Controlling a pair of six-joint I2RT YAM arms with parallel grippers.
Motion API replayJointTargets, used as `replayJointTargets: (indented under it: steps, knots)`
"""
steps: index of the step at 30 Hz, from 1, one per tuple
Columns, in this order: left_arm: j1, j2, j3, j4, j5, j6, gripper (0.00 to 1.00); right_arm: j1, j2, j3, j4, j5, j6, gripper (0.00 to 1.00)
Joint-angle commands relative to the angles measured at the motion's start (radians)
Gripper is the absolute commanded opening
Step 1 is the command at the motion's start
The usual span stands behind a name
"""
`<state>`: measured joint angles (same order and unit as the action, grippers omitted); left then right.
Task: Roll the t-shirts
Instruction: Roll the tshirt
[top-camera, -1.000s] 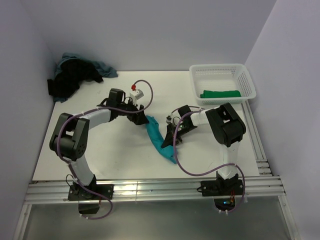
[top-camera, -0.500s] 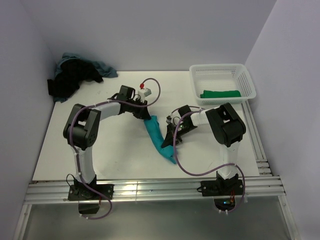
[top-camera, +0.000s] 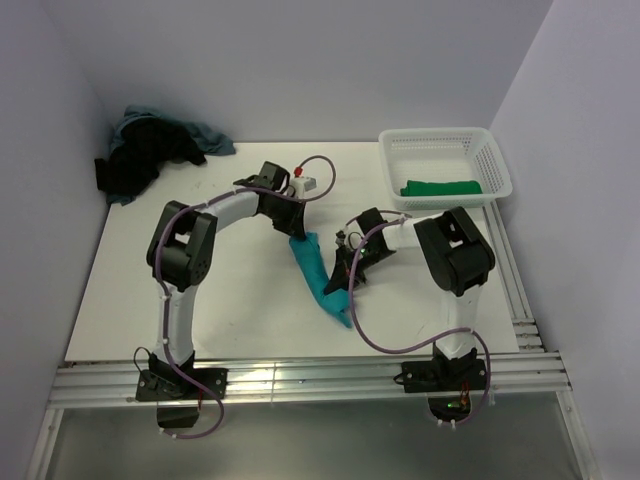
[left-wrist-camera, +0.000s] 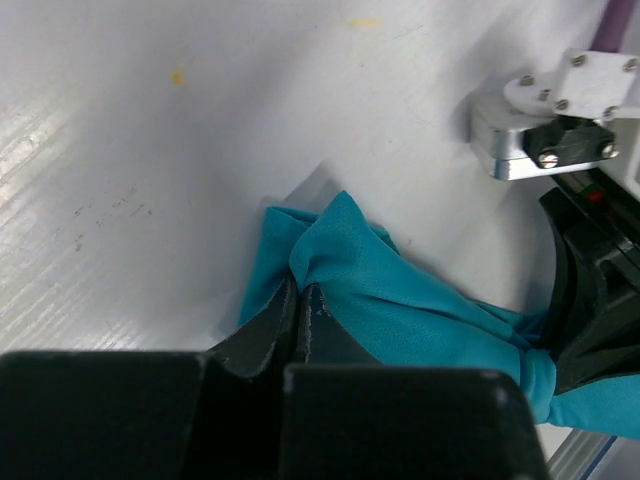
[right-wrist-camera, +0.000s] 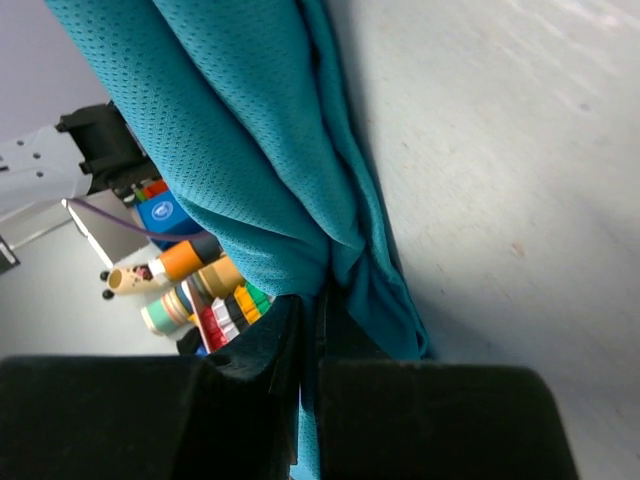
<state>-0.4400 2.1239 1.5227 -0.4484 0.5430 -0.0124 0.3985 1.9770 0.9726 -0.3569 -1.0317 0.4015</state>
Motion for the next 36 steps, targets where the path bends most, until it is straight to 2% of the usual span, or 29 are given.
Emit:
replayJointTargets:
  steps: [1,4,7,8,11,17,19,25,29,33,36]
  knots:
    - [-0.011,0.051,0.04,-0.065,-0.175,0.02,0.0,-0.006,0.025,-0.04,-0.097,0.337,0.01,0.0]
    - [-0.031,0.07,0.051,-0.085,-0.201,-0.019,0.0,0.0,-0.019,-0.045,-0.08,0.379,0.016,0.02]
    - [-0.043,0.077,0.051,-0.099,-0.216,-0.037,0.0,0.01,-0.059,-0.051,-0.065,0.401,0.023,0.1]
    - [-0.048,0.076,0.044,-0.098,-0.221,-0.043,0.0,0.008,-0.07,-0.054,-0.059,0.412,0.026,0.18]
    - [-0.054,0.062,0.016,-0.087,-0.25,-0.064,0.0,0.011,-0.125,-0.072,-0.033,0.446,0.031,0.29]
    - [-0.059,0.025,-0.047,-0.058,-0.282,-0.104,0.0,0.039,-0.24,-0.121,-0.004,0.481,0.037,0.3]
    - [-0.06,0.021,-0.058,-0.056,-0.299,-0.115,0.0,0.059,-0.285,-0.127,-0.008,0.534,0.036,0.3]
    - [-0.062,0.01,-0.084,-0.045,-0.316,-0.136,0.0,0.258,-0.369,-0.06,-0.083,0.794,0.04,0.19]
    - [-0.063,0.018,-0.082,-0.055,-0.321,-0.149,0.0,0.371,-0.342,-0.023,-0.14,0.935,0.045,0.16]
    - [-0.062,0.042,-0.059,-0.091,-0.336,-0.164,0.0,0.477,-0.313,-0.026,-0.143,1.03,0.071,0.16]
    - [-0.062,0.047,-0.049,-0.107,-0.353,-0.173,0.0,0.525,-0.303,-0.022,-0.151,1.061,0.1,0.25]
